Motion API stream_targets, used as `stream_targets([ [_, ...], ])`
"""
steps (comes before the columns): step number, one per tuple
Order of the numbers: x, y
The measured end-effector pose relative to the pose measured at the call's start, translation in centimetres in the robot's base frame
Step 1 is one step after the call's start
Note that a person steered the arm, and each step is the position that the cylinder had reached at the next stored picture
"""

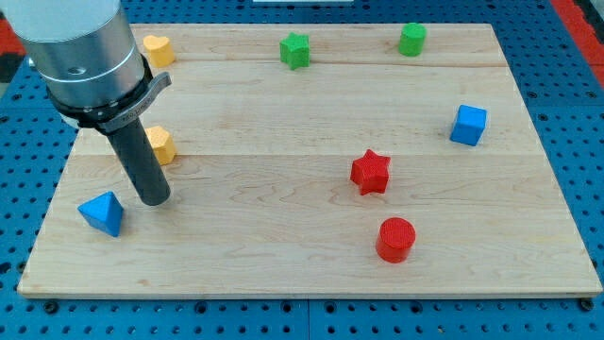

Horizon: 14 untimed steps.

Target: Push the red circle parallel to the right of the blue triangle

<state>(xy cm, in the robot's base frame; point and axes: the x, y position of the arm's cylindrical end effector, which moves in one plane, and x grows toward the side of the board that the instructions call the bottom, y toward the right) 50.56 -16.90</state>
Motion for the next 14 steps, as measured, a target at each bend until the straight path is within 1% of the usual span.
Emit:
stream_targets([
  [1, -0.2, 0.3],
  [3, -6.5, 9.6],
  [4, -7.0, 11.3],
  [5, -10.2, 21.8],
  [6, -8.3, 30.8],
  [7, -3.3, 34.7],
  [8, 2.3, 34.6],
  [9, 4.2, 31.1],
  [10, 4.7, 20.7],
  [11, 5.5, 23.5],
  [12, 9.3, 25.2],
  [13, 11.1, 20.5],
  [14, 6.5, 17.6],
])
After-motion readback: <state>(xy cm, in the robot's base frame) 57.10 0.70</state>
